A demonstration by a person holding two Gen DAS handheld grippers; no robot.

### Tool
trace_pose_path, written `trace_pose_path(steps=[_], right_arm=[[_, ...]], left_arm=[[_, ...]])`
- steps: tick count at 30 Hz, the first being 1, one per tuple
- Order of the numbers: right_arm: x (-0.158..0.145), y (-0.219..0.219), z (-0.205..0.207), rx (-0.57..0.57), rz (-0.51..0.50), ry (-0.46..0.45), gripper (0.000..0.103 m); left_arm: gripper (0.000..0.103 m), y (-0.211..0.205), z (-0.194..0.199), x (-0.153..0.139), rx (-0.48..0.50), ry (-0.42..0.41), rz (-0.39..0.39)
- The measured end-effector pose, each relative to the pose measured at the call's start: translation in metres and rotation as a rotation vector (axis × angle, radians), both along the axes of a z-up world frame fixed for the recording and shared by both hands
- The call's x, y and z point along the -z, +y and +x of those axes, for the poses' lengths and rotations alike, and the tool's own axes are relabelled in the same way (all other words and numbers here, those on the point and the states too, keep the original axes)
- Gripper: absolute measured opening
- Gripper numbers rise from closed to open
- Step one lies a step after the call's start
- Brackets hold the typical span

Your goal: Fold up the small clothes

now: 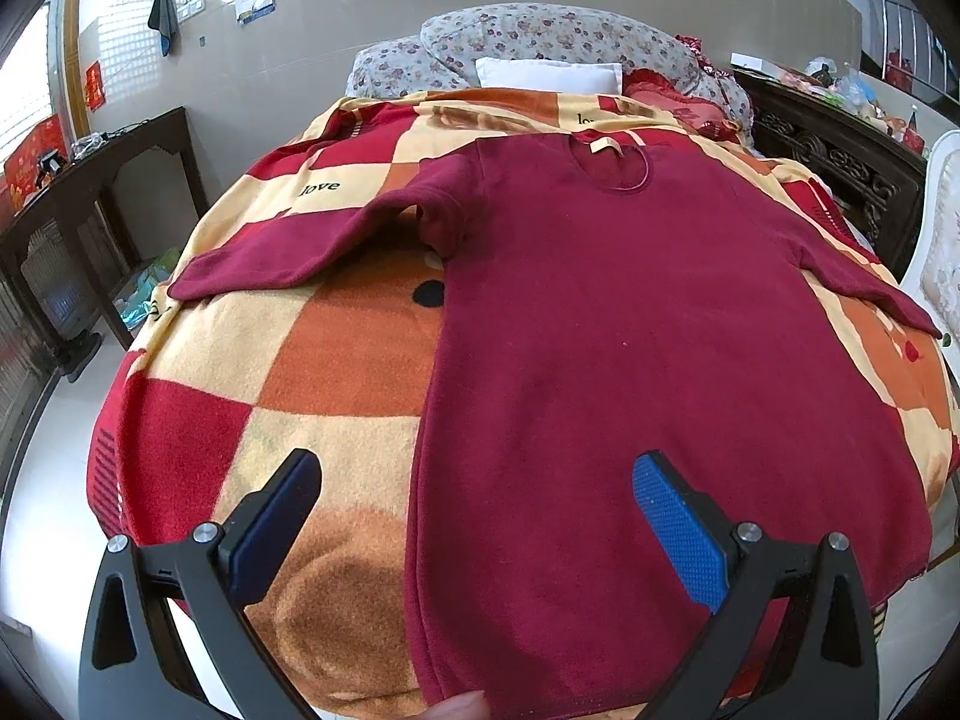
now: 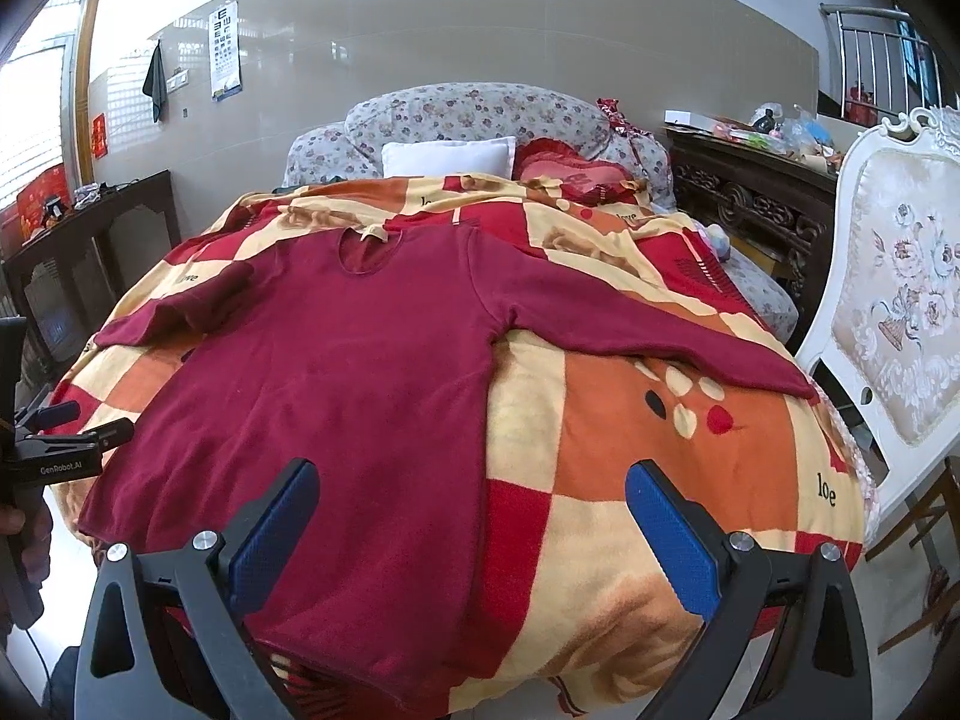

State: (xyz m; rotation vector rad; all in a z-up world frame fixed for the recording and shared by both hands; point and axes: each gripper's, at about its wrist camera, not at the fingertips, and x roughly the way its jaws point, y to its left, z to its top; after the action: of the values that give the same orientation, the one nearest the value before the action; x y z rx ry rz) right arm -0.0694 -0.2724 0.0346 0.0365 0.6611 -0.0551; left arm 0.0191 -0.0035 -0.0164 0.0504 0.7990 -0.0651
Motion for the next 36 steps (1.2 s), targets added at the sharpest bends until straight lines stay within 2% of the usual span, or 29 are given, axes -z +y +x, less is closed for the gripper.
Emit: trace_pose_path(steps=[36], right_arm=[[-0.003,0.0023,-0.001,-0.003,-0.003,-0.004,0.103]], left_arm=[[0.103,0.0034,0.0003,0.002,-0.004,0.002,-0.008]])
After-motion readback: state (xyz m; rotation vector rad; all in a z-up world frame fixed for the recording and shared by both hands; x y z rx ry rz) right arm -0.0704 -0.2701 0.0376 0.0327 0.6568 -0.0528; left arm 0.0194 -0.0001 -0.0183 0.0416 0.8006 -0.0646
